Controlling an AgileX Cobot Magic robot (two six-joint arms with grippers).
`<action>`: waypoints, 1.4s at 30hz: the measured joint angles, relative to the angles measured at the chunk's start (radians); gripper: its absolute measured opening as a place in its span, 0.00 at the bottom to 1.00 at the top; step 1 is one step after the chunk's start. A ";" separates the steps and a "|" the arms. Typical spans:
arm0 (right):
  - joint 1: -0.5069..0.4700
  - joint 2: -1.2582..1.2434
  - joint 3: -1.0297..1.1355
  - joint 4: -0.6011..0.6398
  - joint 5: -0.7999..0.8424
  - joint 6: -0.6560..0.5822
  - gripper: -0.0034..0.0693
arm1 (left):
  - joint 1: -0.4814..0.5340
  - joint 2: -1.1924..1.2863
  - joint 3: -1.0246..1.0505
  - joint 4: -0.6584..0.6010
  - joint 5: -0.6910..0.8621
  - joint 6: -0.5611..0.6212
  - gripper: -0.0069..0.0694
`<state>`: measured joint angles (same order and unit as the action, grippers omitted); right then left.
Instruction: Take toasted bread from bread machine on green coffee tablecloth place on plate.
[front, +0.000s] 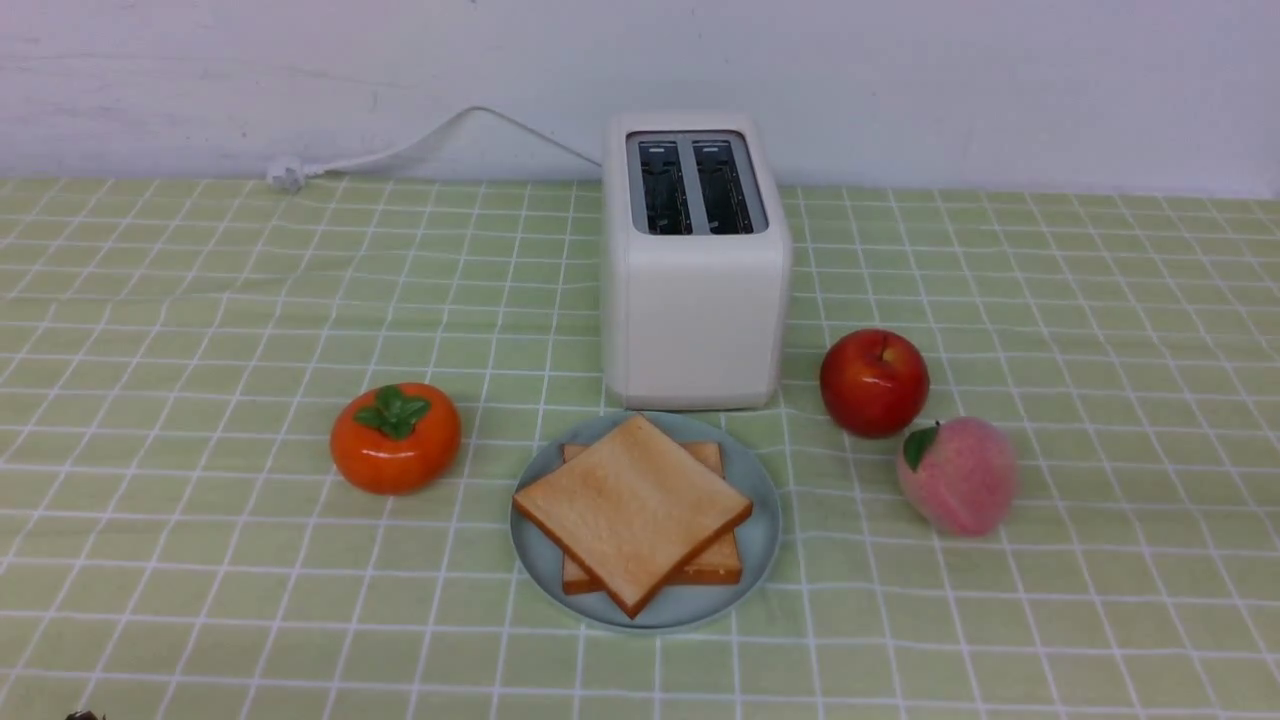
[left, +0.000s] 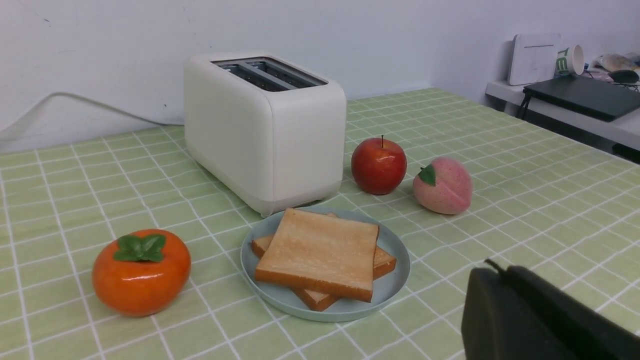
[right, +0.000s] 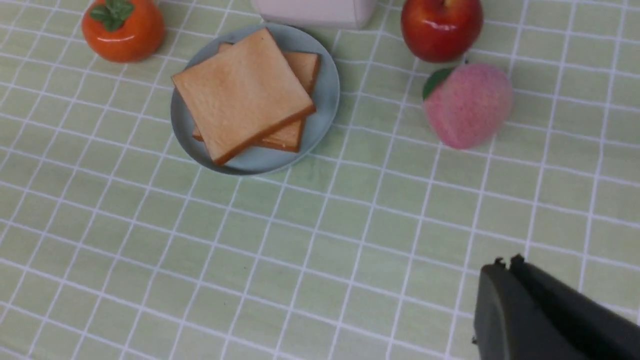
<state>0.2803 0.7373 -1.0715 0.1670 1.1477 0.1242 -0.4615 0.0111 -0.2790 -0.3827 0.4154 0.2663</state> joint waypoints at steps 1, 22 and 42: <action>0.000 -0.012 0.009 0.000 0.000 0.003 0.04 | 0.000 0.000 0.000 0.000 0.000 0.000 0.08; 0.000 -0.508 0.632 0.005 -0.345 0.067 0.07 | 0.000 0.000 0.000 0.000 -0.005 0.000 0.09; -0.242 -0.742 1.049 -0.054 -0.784 -0.087 0.02 | 0.000 0.000 0.000 -0.001 -0.006 0.000 0.12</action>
<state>0.0381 -0.0042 -0.0229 0.1125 0.3635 0.0372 -0.4615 0.0111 -0.2790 -0.3839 0.4093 0.2663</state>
